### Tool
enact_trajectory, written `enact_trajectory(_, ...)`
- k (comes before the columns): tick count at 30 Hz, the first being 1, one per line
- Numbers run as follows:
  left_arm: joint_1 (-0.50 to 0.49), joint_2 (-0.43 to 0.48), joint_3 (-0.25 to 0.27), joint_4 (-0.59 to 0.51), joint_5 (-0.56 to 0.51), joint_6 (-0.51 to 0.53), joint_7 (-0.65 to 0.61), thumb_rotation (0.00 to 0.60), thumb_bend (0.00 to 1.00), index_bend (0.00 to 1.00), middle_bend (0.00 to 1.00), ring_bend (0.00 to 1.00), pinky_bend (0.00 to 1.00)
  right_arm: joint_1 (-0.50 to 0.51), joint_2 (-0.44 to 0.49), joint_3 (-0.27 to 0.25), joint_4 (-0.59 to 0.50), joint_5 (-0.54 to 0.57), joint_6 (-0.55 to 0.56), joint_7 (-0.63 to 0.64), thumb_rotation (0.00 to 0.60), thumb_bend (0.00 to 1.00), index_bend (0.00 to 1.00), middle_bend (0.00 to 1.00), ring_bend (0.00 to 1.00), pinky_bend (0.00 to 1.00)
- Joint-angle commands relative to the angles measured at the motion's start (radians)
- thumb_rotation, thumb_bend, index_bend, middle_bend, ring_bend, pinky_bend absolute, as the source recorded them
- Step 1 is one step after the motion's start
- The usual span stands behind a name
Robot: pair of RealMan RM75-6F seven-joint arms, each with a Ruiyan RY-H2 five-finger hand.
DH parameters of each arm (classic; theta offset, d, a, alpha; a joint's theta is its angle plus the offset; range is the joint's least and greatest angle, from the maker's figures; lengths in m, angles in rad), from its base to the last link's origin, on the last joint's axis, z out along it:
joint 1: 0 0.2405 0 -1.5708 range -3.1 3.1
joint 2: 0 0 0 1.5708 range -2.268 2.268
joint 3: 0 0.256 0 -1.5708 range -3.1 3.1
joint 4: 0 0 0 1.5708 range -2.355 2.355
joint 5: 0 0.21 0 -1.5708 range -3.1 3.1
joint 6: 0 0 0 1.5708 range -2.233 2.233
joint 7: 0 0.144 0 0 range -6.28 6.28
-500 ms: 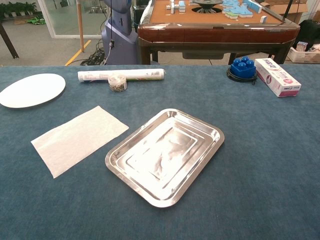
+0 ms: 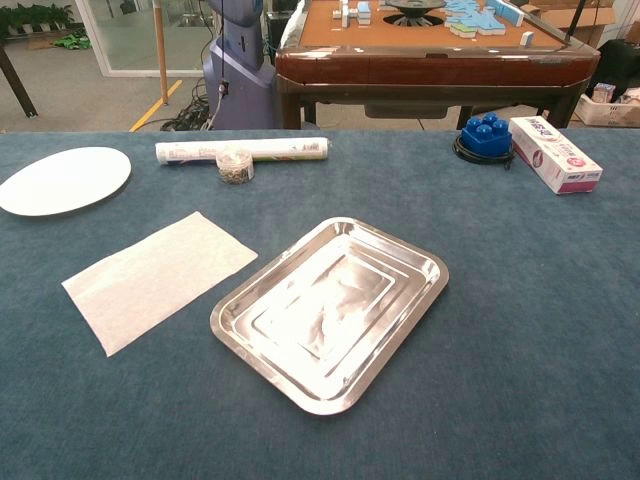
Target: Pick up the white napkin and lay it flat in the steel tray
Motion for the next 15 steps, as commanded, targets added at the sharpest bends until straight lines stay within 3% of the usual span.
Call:
enact_trajectory(1,-0.001,-0.012,0.001,0.001,0.013,0.008,-0.032,0.600,0.04,0.29,0.21,0.25,0.40,0.001,0.002,0.000,0.002,-0.001,-0.001,0.005,0.600,0.38,0.59,0.29,0.30,0.35)
enact_trajectory(3,-0.001,-0.018,0.003,0.008,0.035,0.021,-0.055,0.600,0.04,0.29,0.28,0.26,0.38,-0.001,0.006,-0.002,0.000,0.001,-0.003,0.008,0.600,0.38,0.59,0.29,0.30,0.35)
enact_trajectory(5,-0.006,-0.026,0.005,0.021,0.065,0.034,-0.077,0.600,0.04,0.28,0.31,0.27,0.43,-0.003,0.009,-0.002,-0.003,0.002,-0.001,0.013,0.600,0.38,0.59,0.30,0.30,0.35)
enact_trajectory(9,-0.021,-0.040,0.011,0.044,0.104,0.034,-0.113,0.600,0.04,0.25,0.32,0.40,0.76,-0.006,0.010,0.000,-0.002,0.004,0.006,0.019,0.600,0.38,0.59,0.31,0.30,0.35)
enact_trajectory(10,-0.030,-0.039,0.013,0.046,0.112,0.023,-0.115,0.600,0.04,0.25,0.34,0.43,0.80,-0.007,0.011,0.000,-0.003,0.004,0.006,0.020,0.600,0.38,0.59,0.31,0.30,0.35)
enact_trajectory(13,-0.059,-0.044,0.009,0.060,0.155,0.018,-0.132,0.600,0.04,0.24,0.55,0.55,0.87,-0.010,0.014,0.001,-0.004,0.004,0.012,0.028,0.600,0.38,0.59,0.31,0.30,0.35)
enact_trajectory(15,-0.078,-0.054,0.008,0.081,0.188,0.021,-0.156,0.600,0.04,0.26,0.78,0.65,0.89,-0.012,0.015,0.002,-0.003,0.004,0.017,0.033,0.600,0.38,0.59,0.31,0.30,0.35)
